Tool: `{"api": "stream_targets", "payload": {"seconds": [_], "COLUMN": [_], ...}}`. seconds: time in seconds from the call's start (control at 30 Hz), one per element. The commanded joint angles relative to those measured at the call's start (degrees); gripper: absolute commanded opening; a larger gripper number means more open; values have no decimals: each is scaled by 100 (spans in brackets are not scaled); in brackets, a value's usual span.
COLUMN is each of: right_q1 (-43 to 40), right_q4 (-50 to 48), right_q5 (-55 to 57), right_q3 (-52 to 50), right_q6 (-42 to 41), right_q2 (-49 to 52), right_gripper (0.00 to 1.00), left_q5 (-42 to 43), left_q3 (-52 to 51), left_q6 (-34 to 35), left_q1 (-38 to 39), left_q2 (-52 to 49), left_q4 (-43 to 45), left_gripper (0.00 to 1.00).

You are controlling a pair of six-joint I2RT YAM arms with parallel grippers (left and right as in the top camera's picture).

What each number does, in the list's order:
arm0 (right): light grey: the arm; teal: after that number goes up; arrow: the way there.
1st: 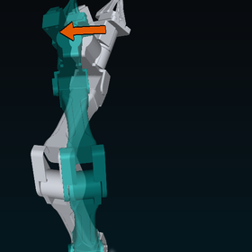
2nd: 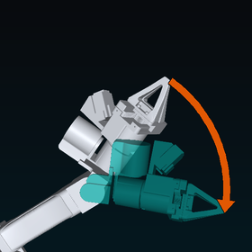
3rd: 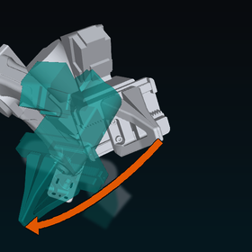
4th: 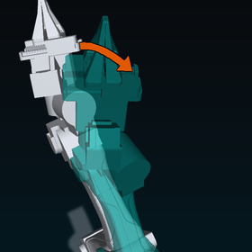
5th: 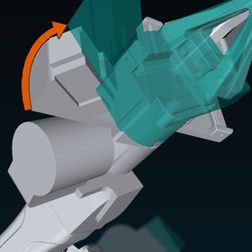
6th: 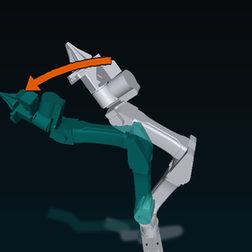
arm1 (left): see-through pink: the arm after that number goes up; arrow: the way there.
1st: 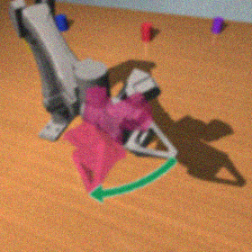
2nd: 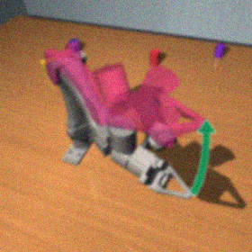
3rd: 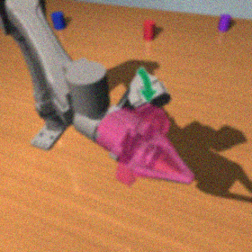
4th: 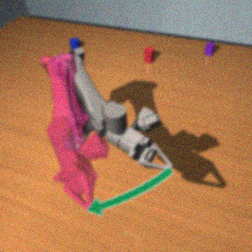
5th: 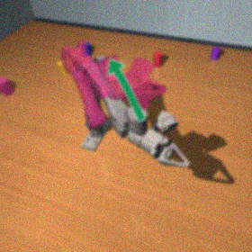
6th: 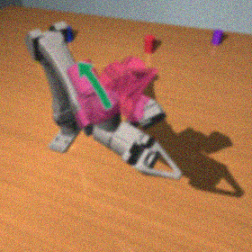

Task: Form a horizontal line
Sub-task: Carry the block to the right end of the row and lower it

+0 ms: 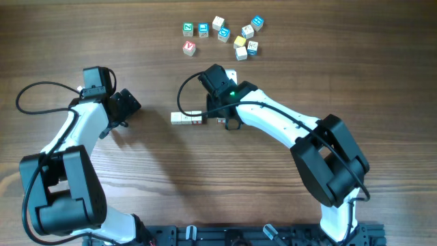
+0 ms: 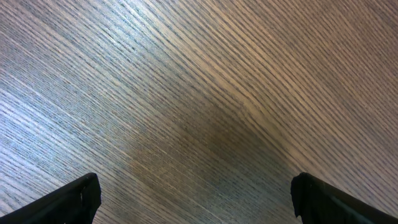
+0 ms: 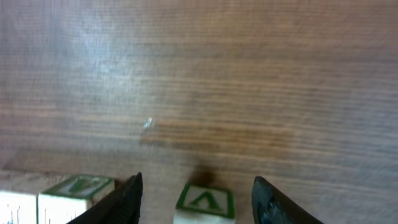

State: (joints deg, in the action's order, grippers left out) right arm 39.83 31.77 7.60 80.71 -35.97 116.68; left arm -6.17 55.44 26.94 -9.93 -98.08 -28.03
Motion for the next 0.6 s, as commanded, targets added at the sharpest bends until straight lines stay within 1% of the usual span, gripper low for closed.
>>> {"api": "stream_targets", "payload": {"seconds": [0.0,0.07,0.13,0.17,0.27,0.33,0.37,0.43,0.47,0.5,0.53,0.57], "right_q1": [-188,-315,-463,-525,-597,-632,-643,-656,-656,-656,-656,-656], "right_q4": [-114,-90,-9,46,186,197,197,199,199,201,210,219], "right_q5": [358,352,273,164,111,74,48,28,31,28,31,28], "right_q3": [-39,-39,-39,-39,-39,-39,-39,-44,-44,-44,-44,-44], "right_q6": [-24,-22,-24,-20,-2,2,7,0,0,2,0,-2], "right_q2": [22,22,22,22,22,22,22,22,22,22,22,22], "right_gripper": [58,61,69,72,74,74,63,53,41,40,29,22], "left_q5": [-35,-35,-35,-35,-35,-35,-35,-35,-35,-35,-35,-35], "left_q3": [-37,-37,-37,-37,-37,-37,-37,-37,-37,-37,-37,-37], "left_q6": [55,55,55,52,55,55,55,55,55,55,55,55], "left_q1": [-35,-35,-35,-35,-35,-35,-35,-35,-35,-35,-35,-35], "left_q2": [-28,-28,-28,-28,-28,-31,-28,-28,-28,-28,-28,-28], "left_q4": [2,2,0,0,2,2,0,2,2,0,0,2], "left_gripper": [100,100,100,100,100,100,100,100,100,100,100,100]}}
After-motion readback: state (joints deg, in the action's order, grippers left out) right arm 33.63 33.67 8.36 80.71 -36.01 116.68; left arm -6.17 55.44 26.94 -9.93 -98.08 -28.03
